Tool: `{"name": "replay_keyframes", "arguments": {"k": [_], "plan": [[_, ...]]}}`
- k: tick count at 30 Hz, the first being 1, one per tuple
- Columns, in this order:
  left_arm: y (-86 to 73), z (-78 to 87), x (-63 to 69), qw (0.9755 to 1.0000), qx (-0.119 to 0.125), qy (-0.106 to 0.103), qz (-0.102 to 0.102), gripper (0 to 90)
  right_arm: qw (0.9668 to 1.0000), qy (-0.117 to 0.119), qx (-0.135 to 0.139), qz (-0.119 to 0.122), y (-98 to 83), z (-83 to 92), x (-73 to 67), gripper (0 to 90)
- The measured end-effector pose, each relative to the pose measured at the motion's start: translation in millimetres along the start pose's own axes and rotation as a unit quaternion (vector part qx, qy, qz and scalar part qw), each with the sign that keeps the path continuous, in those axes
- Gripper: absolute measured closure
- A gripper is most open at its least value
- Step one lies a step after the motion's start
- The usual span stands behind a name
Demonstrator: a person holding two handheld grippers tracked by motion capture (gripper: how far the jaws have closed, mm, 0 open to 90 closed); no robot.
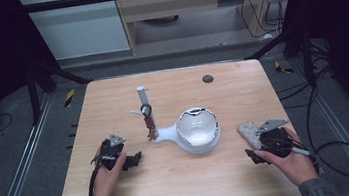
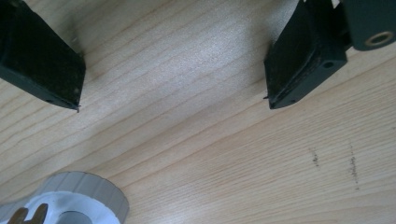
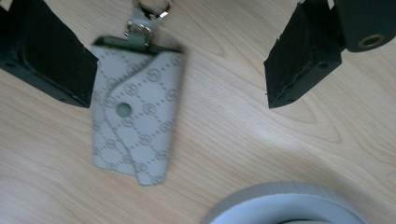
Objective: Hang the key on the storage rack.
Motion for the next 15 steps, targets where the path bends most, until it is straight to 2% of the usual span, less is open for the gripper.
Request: {"name": "replay_keyframes", "arguments": {"k": [4,8,15], "plan": [[-0.7,-0.6,-0.9,0.9999,0.012,0.0,0.003,2.5,0.9999,0.002,-0.014,-0.01,-9.1,-1.2,10.2,9.2],[-0.8,-0.7,-0.9,0.9999,0.01,0.001,0.001,2.1,0.9993,0.009,-0.026,-0.025,-12.2,-3.6,16.2,8.8],[-0.7,-0.8,-1.0,1.0,0.01,0.001,-0.001,1.7,0.9968,0.009,-0.055,-0.056,-10.9,-21.0,23.6,9.0]]}}
Point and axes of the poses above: each handheld gripper's, and its own axes: z roughly backward along the jaws, y roughly out of its top, x roughly to its right, the point moved 8 cm from there along -z, roughly forward along the jaws, and after that the axes turned 10 degrees about z, right-handed, at the moved point
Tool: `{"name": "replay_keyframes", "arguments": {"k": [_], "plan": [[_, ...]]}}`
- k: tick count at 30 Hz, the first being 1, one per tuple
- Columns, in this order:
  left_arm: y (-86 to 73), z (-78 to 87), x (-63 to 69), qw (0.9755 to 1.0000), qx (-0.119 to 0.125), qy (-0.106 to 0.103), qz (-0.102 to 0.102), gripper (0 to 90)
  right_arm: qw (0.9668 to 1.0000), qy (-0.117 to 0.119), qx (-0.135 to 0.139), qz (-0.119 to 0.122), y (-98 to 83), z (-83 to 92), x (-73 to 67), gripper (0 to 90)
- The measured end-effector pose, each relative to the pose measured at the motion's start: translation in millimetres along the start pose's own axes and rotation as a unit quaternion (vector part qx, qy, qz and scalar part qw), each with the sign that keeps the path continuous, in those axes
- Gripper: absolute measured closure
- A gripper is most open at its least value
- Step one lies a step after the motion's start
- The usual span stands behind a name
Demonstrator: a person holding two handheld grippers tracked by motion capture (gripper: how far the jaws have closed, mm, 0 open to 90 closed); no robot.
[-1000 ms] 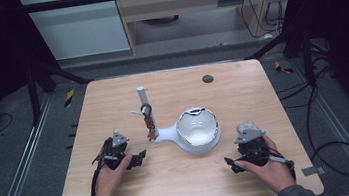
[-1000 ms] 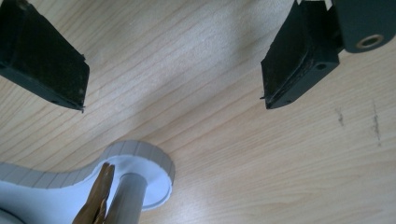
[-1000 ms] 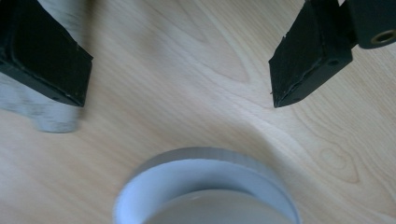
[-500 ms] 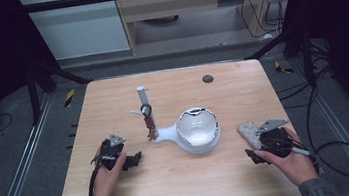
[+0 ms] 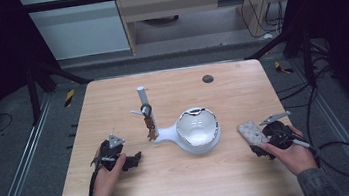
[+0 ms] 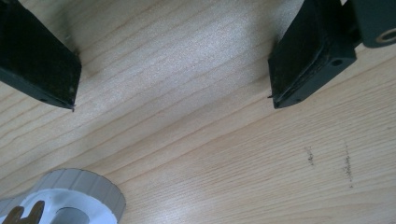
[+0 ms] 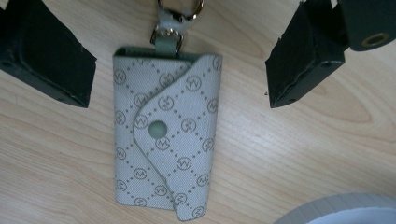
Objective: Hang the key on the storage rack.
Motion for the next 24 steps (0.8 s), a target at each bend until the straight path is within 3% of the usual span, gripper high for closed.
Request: {"name": "replay_keyframes", "arguments": {"k": [8,15,24], "plan": [[-0.1,-0.1,0.4,1.0,0.0,-0.001,0.001,1.6,0.9992,-0.007,-0.036,-0.014,7.1,-14.3,3.1,11.7],[-0.1,-0.2,0.6,1.0,-0.001,-0.001,0.0,1.5,0.9972,0.008,-0.067,-0.033,1.3,-19.5,8.1,15.5],[-0.1,-0.3,1.1,1.0,-0.001,-0.003,-0.002,1.4,0.9946,0.019,-0.101,-0.019,0.8,-23.9,9.3,16.2]]}}
Point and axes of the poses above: each handheld gripper's, and its own axes: z roughly backward along the jaws, y roughly out of its top, x roughly to its right, the point moved 8 cm from there along -z, roughly forward along the jaws, and after that the axes turned 10 degrees about z, right-handed, at the moved point
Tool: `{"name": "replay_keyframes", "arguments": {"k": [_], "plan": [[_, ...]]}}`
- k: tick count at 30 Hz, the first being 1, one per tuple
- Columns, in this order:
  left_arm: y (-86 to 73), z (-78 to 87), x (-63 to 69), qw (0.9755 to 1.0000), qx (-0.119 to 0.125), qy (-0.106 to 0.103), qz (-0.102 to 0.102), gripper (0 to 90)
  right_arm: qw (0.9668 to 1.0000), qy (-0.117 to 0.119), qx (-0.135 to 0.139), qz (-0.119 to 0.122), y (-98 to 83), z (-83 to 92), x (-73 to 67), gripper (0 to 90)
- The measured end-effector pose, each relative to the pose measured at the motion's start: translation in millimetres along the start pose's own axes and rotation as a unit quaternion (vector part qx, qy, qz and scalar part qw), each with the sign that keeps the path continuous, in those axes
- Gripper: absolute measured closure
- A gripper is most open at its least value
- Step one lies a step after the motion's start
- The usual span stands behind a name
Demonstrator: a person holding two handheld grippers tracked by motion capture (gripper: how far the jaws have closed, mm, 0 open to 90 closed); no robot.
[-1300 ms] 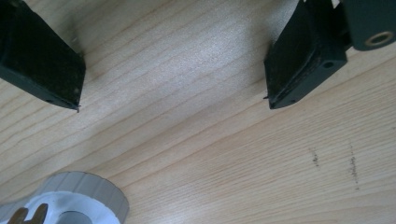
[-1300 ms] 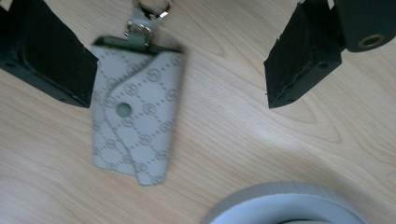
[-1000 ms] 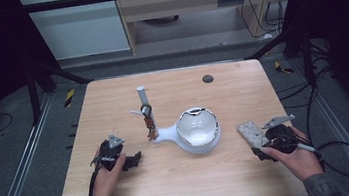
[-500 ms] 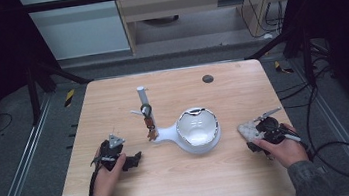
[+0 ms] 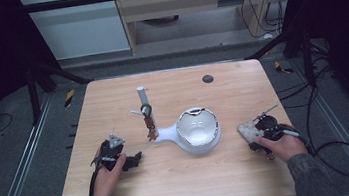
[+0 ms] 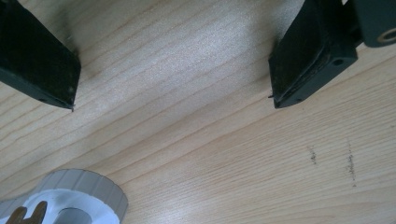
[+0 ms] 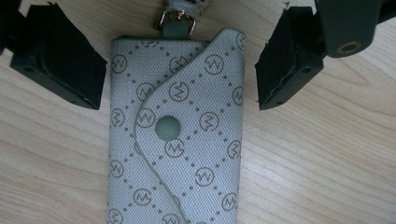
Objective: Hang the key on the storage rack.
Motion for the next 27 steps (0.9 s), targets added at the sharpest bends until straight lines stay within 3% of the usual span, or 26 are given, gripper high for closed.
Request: {"name": "replay_keyframes", "arguments": {"k": [3,13,22,27], "plan": [[0.0,0.0,0.2,1.0,0.0,0.0,0.0,1.4,0.9999,-0.005,-0.011,-0.001,-0.2,-0.4,1.8,17.8],[-0.1,0.0,0.3,1.0,0.0,0.0,0.0,1.4,1.0,0.003,-0.008,0.005,1.1,-0.5,3.0,26.5],[-0.2,0.1,0.6,1.0,0.0,-0.001,-0.001,1.4,0.9986,-0.015,-0.014,0.048,1.9,6.6,3.1,30.5],[-0.2,0.1,0.5,1.0,0.0,-0.001,-0.001,1.4,0.9967,-0.022,-0.003,0.079,5.0,16.6,1.9,30.9]]}}
Point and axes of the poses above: each handheld gripper's, and its own axes: z roughly backward along the jaws, y roughly out of its top, x roughly to its right, the point moved 8 cm from there along -z, roughly forward along the jaws, and after that the axes turned 10 degrees about z, right-handed, at the moved point
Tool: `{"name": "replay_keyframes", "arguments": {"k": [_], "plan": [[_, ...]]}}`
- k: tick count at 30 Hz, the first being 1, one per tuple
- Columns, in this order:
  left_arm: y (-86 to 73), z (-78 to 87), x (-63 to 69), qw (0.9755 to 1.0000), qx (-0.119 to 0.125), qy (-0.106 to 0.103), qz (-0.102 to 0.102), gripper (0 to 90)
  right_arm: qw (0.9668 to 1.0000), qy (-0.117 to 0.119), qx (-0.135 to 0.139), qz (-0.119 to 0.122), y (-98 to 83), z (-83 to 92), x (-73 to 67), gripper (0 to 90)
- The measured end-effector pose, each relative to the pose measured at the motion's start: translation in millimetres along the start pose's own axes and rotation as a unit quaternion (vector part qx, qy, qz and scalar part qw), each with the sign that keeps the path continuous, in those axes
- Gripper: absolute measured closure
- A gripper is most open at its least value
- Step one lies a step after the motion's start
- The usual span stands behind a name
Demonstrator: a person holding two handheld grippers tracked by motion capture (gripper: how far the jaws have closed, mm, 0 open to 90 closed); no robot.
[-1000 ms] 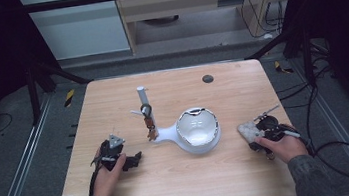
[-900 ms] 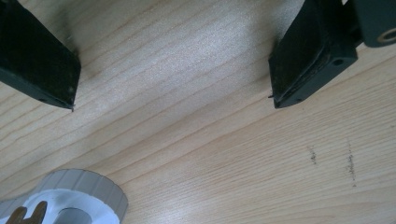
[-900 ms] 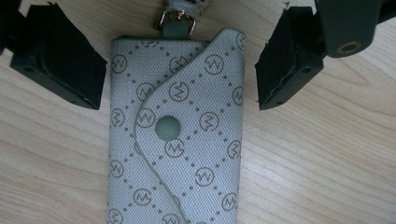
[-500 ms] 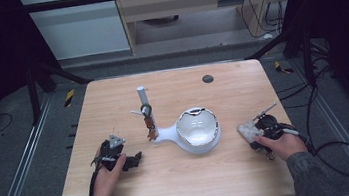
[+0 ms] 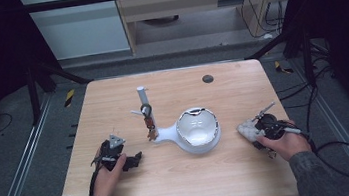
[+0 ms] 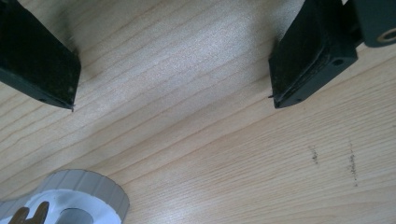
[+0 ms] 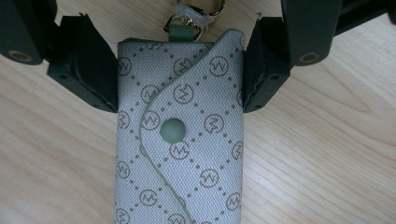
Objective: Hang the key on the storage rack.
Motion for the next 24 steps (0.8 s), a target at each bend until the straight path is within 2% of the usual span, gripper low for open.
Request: {"name": "replay_keyframes", "arguments": {"k": [9,14,24], "plan": [[0.0,-0.1,0.2,1.0,0.0,0.0,0.0,1.2,0.9985,-0.011,0.021,0.049,9.2,25.0,-6.2,31.2],[0.1,-0.1,0.2,1.0,0.0,0.0,0.0,1.2,0.9972,-0.017,0.028,0.067,15.7,34.5,-8.8,31.2],[0.1,-0.2,0.3,1.0,0.0,0.0,0.0,1.1,0.9947,-0.027,0.026,0.096,26.9,50.5,-13.1,31.3]]}}
Point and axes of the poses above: each handheld gripper's, and its own axes: z roughly backward along the jaws, y roughly out of its top, x roughly to its right, the point moved 8 cm from there along -z, roughly forward along the jaws, and after that the axes turned 10 degrees about z, right-handed, at the moved point
